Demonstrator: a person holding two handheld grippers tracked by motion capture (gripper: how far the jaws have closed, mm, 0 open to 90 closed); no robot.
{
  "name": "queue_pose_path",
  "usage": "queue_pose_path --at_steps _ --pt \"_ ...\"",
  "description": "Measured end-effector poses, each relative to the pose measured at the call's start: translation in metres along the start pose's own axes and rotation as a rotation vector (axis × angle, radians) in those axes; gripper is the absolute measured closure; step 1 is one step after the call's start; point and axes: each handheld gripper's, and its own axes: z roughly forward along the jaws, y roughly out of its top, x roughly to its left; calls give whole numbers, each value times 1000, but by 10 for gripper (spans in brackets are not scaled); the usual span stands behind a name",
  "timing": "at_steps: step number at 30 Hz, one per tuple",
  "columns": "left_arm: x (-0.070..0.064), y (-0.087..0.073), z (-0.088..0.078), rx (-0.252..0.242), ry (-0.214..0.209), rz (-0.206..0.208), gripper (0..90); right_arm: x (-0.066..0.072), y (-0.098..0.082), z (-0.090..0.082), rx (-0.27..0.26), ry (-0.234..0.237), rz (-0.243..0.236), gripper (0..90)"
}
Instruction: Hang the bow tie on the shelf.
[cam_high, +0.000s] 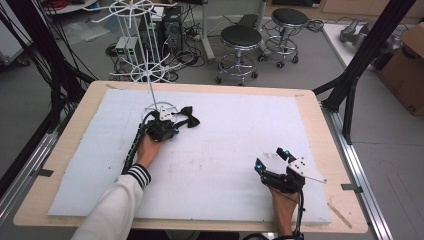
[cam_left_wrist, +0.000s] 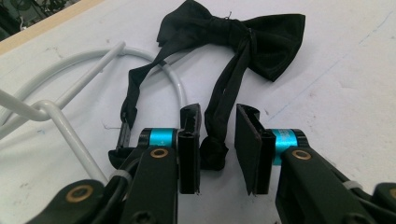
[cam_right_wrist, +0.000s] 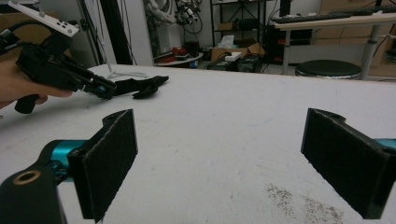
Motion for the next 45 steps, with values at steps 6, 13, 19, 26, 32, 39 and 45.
queue_pose_path --at_steps 6,13,19,26,32,39,45 --pt "-2 1 0 -7 0 14 784 0 0 0 0 1 3 98" --pt "0 1 -2 -13 -16 -8 825 0 0 0 0 -1 8 98" --pt "4 1 -6 -32 -38 -58 833 0 0 0 -2 -1 6 98" --pt "4 3 -11 -52 -53 -79 835 0 0 0 0 0 1 98" --pt "3 5 -16 -56 -48 -62 835 0 0 0 0 0 1 98" --pt "3 8 -27 -61 -72 -68 835 0 0 0 -3 0 4 98" --pt "1 11 -38 -74 -95 -81 837 0 0 0 -5 -1 0 98"
